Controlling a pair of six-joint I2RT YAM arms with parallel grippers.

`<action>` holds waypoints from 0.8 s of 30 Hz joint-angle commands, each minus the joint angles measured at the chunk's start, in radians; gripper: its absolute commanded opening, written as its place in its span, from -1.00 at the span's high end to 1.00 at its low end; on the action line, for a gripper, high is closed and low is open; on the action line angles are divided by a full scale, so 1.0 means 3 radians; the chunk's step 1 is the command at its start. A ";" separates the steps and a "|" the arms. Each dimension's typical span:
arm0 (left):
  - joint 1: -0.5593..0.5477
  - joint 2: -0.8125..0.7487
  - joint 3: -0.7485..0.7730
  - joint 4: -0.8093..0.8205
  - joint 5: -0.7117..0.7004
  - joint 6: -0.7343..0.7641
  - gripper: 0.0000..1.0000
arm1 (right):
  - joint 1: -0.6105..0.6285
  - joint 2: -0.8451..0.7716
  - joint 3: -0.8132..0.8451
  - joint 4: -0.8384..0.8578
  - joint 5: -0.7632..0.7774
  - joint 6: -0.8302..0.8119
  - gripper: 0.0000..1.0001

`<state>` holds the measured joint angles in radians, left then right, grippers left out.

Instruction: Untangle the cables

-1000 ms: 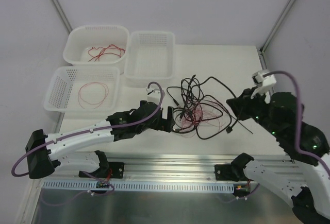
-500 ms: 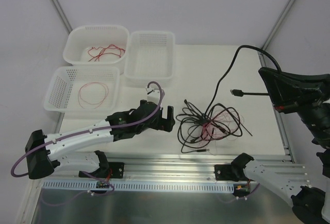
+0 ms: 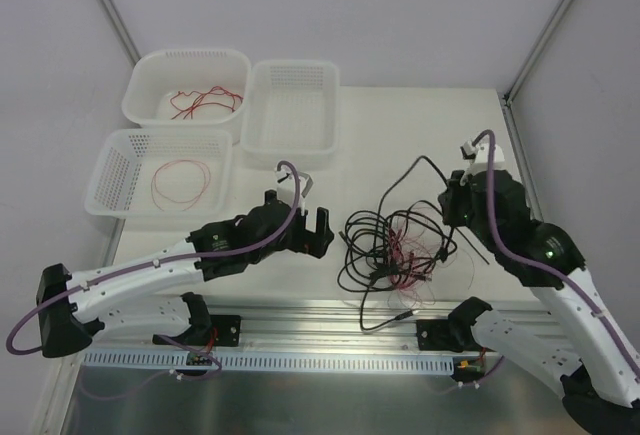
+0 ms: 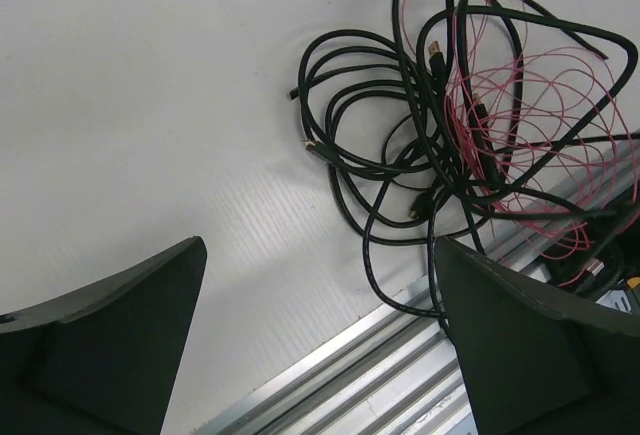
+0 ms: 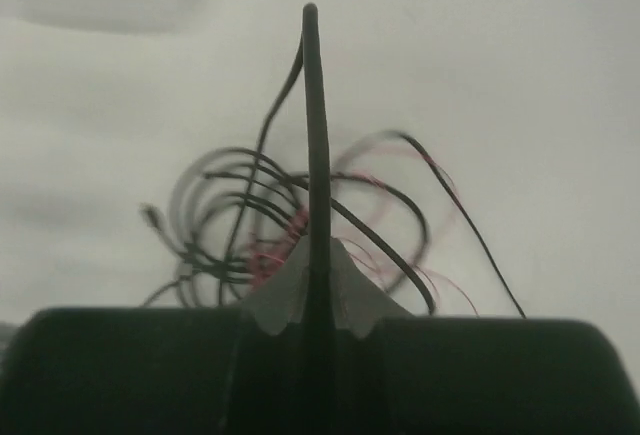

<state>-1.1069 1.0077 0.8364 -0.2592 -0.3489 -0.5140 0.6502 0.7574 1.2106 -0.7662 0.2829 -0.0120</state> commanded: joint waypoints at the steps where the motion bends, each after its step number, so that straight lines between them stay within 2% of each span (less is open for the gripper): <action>1: -0.0023 0.0148 -0.0047 0.0087 0.0094 -0.0076 -0.98 | -0.0229 -0.0254 -0.0379 -0.0692 0.1493 0.0785 0.97; 3: -0.0023 0.0326 -0.0032 0.0092 0.0257 -0.0143 -0.98 | -0.0417 -0.0387 -0.0562 -0.0856 0.1705 0.0950 0.85; 6: -0.0023 0.0608 0.0034 0.0097 0.0396 -0.0250 -0.98 | -0.0602 -0.0378 -0.0645 -0.0882 0.1635 0.0971 0.47; 7: -0.0023 0.0680 0.0080 0.0092 0.0426 -0.0301 -0.98 | -0.0633 -0.0316 -0.0645 -0.0913 0.1462 0.0986 0.23; 12: -0.0023 0.1114 0.0213 0.0087 0.0513 -0.0669 -0.98 | -0.0649 -0.0111 -0.0706 -0.0847 0.0751 0.0777 -0.23; 13: -0.0023 0.1171 0.0254 0.0092 0.0513 -0.0730 -0.98 | -0.0649 -0.0126 -0.0722 -0.0806 0.0416 0.0685 -0.35; 15: -0.0023 0.1334 0.0285 0.0097 0.0534 -0.0950 -0.95 | -0.0649 -0.0172 -0.0732 -0.0678 0.0036 0.0460 -0.44; 16: -0.0023 0.1386 0.0321 0.0097 0.0554 -0.1011 -0.94 | -0.0644 -0.0213 -0.0732 -0.0647 -0.0336 0.0409 -0.50; 19: -0.0023 0.1595 0.0372 0.0112 0.0549 -0.1272 -0.86 | -0.0633 -0.0275 -0.0763 -0.0575 -0.0849 0.0316 -0.51; 24: -0.0023 0.1887 0.0535 0.0123 0.0345 -0.1411 -0.66 | -0.0593 -0.0418 -0.1044 -0.0443 -0.1116 0.0326 -0.51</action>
<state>-1.1069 1.5425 0.9401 -0.2401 -0.1982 -0.8692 0.4648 0.6525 0.9371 -0.9424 0.0841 0.1127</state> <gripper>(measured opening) 0.839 0.755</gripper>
